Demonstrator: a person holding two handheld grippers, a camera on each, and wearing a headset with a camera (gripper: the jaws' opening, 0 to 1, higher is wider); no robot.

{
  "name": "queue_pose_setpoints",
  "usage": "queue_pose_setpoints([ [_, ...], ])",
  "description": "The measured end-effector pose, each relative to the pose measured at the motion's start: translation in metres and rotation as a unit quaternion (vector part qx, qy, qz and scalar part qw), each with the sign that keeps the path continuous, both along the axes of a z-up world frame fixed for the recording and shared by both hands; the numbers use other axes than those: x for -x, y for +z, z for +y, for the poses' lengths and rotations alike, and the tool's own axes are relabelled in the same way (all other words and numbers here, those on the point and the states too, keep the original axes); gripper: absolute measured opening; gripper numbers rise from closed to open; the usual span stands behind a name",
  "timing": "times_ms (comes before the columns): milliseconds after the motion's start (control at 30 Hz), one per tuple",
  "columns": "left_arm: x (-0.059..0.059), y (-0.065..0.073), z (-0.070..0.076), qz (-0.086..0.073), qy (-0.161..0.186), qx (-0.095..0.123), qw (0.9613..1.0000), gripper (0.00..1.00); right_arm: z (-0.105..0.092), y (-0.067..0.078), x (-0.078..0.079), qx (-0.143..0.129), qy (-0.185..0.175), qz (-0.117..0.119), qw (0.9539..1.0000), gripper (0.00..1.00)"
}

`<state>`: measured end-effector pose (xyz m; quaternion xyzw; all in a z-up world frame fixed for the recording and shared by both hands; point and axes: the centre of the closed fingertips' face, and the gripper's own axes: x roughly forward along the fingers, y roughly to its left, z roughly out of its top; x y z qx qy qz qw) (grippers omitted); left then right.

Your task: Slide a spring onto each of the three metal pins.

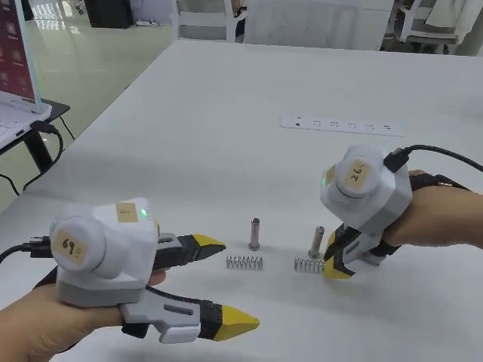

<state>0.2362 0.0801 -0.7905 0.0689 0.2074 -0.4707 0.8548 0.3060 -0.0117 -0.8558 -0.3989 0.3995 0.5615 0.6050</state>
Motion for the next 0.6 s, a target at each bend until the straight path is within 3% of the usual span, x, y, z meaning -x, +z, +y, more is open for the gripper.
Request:
queue_pose_setpoints([
  [600, -0.0002, 0.0001, -0.0004, 0.0, -0.001, 0.0, 1.0, 0.61, 0.0011, -0.0046, 0.0023, 0.005, 0.015, -0.007, 0.9999, 0.08],
])
